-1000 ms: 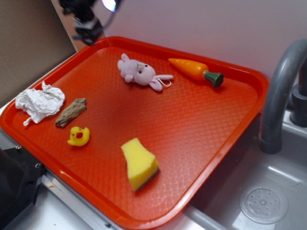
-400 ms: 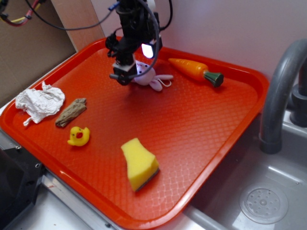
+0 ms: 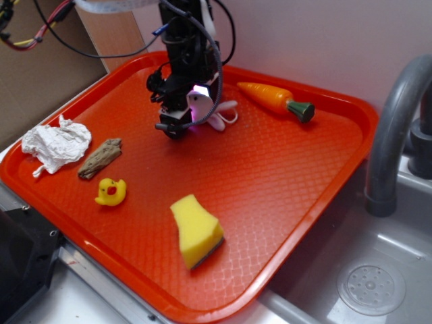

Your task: Grab the pink bunny.

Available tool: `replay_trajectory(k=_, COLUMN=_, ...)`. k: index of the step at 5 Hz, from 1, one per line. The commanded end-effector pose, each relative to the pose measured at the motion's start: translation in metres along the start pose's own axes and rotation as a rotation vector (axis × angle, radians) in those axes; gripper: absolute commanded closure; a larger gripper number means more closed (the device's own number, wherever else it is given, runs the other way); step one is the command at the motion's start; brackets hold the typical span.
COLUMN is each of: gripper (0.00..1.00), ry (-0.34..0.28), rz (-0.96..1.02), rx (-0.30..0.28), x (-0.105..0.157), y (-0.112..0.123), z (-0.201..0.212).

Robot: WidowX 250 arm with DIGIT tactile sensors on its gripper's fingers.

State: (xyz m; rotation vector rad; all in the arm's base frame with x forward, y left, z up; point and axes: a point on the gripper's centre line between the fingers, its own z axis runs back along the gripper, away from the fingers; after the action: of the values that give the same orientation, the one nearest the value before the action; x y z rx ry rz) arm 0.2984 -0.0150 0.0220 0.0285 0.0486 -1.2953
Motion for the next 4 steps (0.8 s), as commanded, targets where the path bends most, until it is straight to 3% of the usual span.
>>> replay_trajectory(k=1, gripper=1.0, ry=-0.082, rz=0.304, rx=0.239, x=0.005, y=-0.012, z=0.035)
replay_trajectory(k=2, gripper=1.0, ry=-0.035, rz=0.551, rx=0.279, x=0.02, y=-0.022, z=0.072)
replay_trajectory(k=3, gripper=1.0, ry=-0.027, rz=0.799, rx=0.186, x=0.035, y=-0.031, z=0.099)
replay_trajectory(k=4, gripper=1.0, ry=-0.017, rz=0.951, rx=0.157, x=0.037, y=-0.039, z=0.134)
